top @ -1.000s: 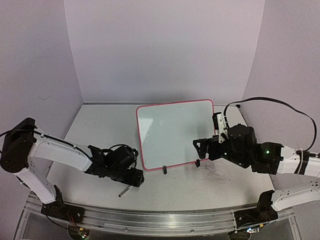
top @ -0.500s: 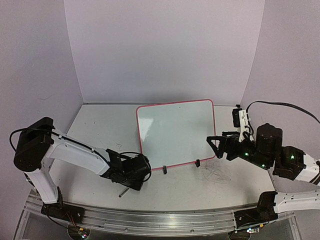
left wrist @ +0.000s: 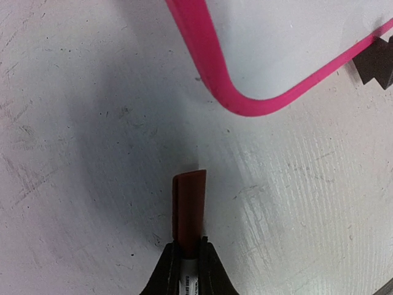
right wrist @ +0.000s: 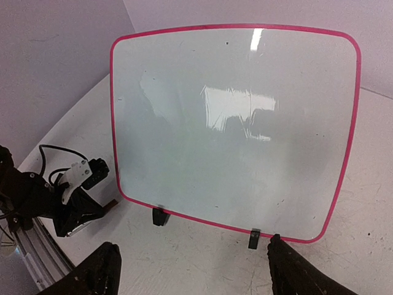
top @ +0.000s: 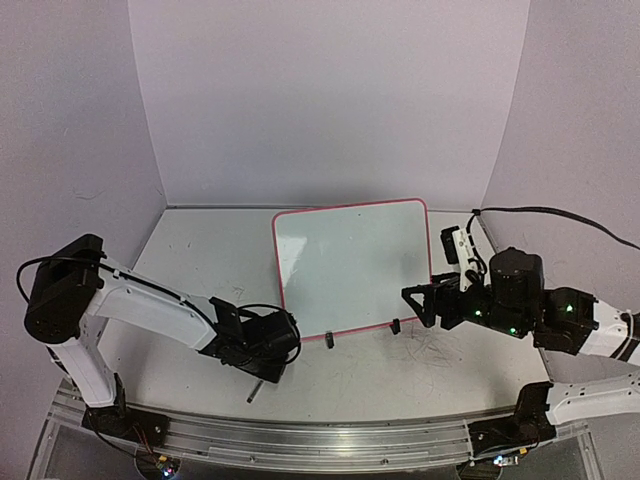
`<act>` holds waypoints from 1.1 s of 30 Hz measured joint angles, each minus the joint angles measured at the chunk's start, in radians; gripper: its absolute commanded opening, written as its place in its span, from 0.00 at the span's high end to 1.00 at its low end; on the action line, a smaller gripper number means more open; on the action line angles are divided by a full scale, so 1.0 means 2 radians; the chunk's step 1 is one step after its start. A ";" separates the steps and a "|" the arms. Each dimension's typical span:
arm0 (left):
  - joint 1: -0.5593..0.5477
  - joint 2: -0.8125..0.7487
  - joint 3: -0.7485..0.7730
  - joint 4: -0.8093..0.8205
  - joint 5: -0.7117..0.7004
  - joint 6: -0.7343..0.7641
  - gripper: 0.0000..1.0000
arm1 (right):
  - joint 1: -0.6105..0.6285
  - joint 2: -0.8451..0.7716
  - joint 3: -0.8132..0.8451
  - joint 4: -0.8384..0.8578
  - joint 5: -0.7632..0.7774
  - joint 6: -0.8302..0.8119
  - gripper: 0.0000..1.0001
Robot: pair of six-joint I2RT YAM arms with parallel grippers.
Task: Write a sentence on the whiteboard
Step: Pick up the whiteboard marker from the corner of the board, then pass from the left arm to the right
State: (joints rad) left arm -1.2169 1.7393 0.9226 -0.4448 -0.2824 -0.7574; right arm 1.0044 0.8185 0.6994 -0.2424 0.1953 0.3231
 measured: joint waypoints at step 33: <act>0.085 -0.193 0.086 0.263 0.014 0.084 1.00 | 0.003 0.292 0.085 0.367 -0.236 0.118 0.26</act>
State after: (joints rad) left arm -1.0460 1.3525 1.0955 0.0813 -0.2548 -0.5900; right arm 1.0096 1.4031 0.8690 0.4923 -0.2758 0.5584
